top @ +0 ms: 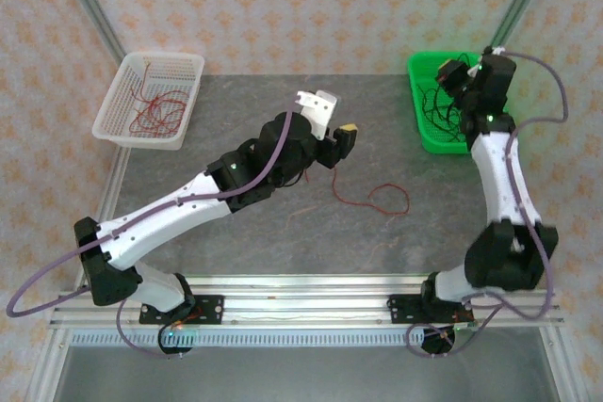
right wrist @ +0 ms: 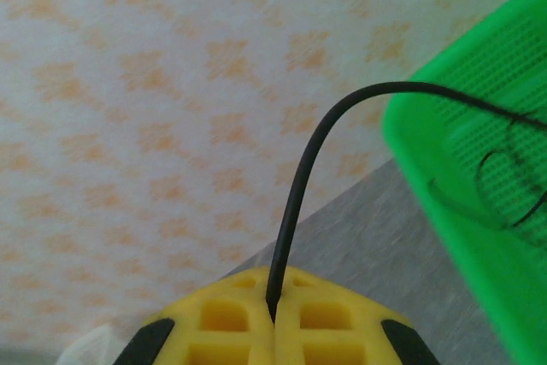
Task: Untangle the cables
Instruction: Place the cable in the container.
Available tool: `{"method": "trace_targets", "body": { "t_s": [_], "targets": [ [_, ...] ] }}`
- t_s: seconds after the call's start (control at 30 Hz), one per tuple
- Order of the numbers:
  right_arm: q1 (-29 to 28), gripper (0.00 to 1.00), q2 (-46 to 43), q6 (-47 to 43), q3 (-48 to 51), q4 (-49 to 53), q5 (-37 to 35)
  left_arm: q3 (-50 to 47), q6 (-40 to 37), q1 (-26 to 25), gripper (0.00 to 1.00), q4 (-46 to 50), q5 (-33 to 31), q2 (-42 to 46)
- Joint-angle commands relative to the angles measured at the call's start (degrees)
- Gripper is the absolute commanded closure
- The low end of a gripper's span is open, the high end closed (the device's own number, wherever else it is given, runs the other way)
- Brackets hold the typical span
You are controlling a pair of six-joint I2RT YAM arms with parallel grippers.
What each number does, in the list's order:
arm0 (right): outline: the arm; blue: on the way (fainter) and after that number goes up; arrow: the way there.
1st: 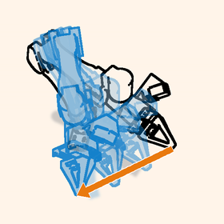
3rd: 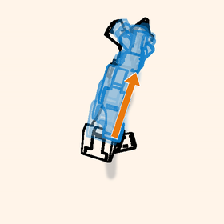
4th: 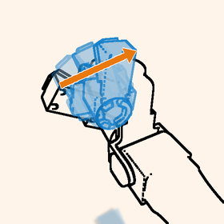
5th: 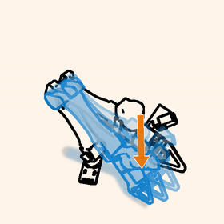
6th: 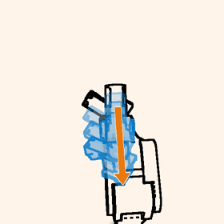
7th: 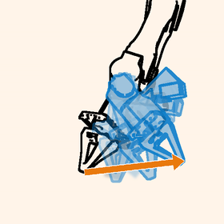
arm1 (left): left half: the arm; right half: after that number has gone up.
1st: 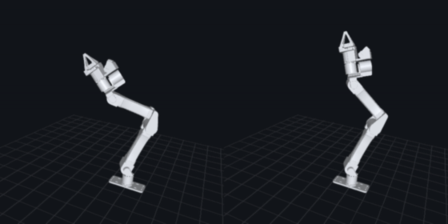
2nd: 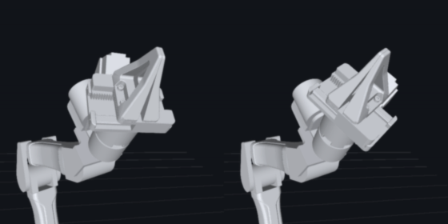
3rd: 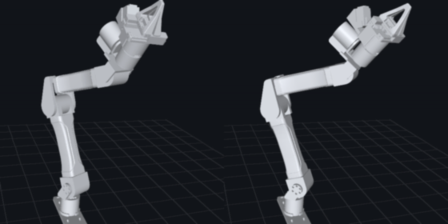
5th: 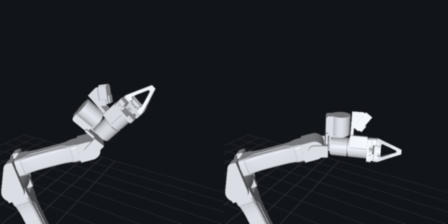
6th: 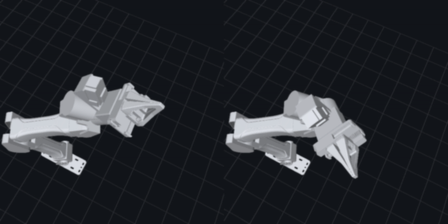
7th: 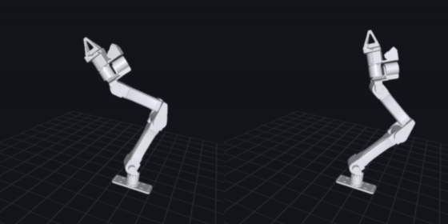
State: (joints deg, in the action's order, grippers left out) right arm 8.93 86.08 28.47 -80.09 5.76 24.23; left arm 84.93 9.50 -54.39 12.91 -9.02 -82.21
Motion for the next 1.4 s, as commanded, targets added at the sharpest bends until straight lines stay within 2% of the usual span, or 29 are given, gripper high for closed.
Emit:
{"method": "trace_targets", "body": {
  "t_s": [0.0, 0.17, 0.2, 0.37, 0.57, 0.73, 0.97, 1.17, 1.37],
  "targets": [
    [3.8, 1.00, 8.5, -4.2, -3.9, 0.8, -0.2, -1.7, 2.5, -0.3, 0.42, 0.2, -1.8, 1.1],
    [5.3, 1.00, 21.1, -6.4, -13.1, 5.2, -0.8, -1.9, 3.6, -0.3, 0.43, 1.4, -1.3, 0.9],
    [5.4, 0.97, 23.9, -7.1, -15.7, 7.1, -0.9, -1.8, 3.8, -0.3, 0.43, 1.6, -1.4, 1.0],
    [5.4, 0.62, 32.2, -9.6, -24.5, 15.1, 0.4, -1.1, 4.9, -0.3, 0.43, 4.2, -3.2, 0.4],
    [5.4, 0.36, 30.2, -12.1, -23.3, 16.7, -0.7, 3.7, 7.7, -0.2, 0.43, 12.4, -5.9, -5.3],
    [5.4, 0.33, 24.6, -13.9, -19.0, 17.2, -2.1, 7.3, 10.9, -0.2, 0.44, 18.2, -5.6, -12.5],
    [5.1, 0.34, 13.0, -15.1, -9.2, 15.3, -1.9, 14.4, 16.4, 1.0, 0.51, 28.2, -4.2, -26.2],
    [3.8, 0.35, 4.9, -16.6, -4.2, 15.9, -2.1, 14.5, 17.6, 2.2, 0.53, 28.6, -0.8, -34.2],
    [1.6, 0.36, -1.4, -17.3, -0.6, 16.3, -1.6, 13.2, 17.7, 3.9, 0.53, 26.5, 1.7, -37.9]
  ]
}}
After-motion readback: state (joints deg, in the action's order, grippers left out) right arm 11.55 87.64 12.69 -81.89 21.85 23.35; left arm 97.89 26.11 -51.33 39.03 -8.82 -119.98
